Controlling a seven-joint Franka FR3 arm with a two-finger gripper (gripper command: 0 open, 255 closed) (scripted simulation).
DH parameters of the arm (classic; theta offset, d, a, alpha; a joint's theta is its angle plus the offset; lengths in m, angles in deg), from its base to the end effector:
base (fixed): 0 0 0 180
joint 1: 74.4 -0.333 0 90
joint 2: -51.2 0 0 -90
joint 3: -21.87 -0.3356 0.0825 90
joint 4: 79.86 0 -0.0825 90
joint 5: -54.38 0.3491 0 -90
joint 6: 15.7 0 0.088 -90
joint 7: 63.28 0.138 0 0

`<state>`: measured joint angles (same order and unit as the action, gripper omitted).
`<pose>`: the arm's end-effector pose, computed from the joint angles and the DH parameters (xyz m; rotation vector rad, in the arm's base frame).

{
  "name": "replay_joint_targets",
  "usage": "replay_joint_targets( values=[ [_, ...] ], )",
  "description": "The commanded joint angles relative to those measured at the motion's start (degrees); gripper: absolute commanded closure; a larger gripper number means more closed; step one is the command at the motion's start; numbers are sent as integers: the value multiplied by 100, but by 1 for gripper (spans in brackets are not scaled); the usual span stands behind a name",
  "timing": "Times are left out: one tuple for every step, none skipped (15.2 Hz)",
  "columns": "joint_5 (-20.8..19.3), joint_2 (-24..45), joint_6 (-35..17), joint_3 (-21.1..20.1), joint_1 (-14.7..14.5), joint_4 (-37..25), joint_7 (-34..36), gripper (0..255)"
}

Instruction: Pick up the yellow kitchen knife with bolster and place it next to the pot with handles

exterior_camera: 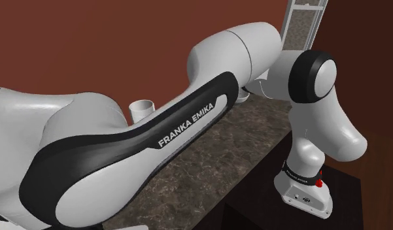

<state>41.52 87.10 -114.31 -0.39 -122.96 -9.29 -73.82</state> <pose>0.3116 0.6155 0.4077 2.3617 2.0040 -0.1320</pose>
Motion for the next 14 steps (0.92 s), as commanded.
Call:
replay_joint_targets(
  values=[
    [-15, 53, -133, 15, 11, 134, 13, 255],
    [-21, 65, -202, 18, 17, 192, 19, 255],
    [-27, 79, -270, 22, 22, 249, 25, 255],
    [-34, 94, -337, 26, 26, 303, 31, 255],
    [-42, 110, -404, 30, 30, 355, 37, 255],
    [-49, 128, -470, 35, 34, 404, 43, 255],
    [-57, 146, -535, 39, 36, 452, 50, 255],
    [-65, 167, -599, 44, 39, 498, 56, 255],
    [-74, 188, -662, 49, 41, 542, 63, 255],
    [-83, 211, -725, 55, 42, 583, 69, 255],
    [-99, 252, -831, 66, 44, 651, 80, 255],
    [-99, 250, -832, 65, 44, 654, 80, 255],
    [-99, 252, -831, 65, 44, 651, 80, 255],
    [-100, 252, -831, 65, 44, 651, 80, 255]
  ],
)
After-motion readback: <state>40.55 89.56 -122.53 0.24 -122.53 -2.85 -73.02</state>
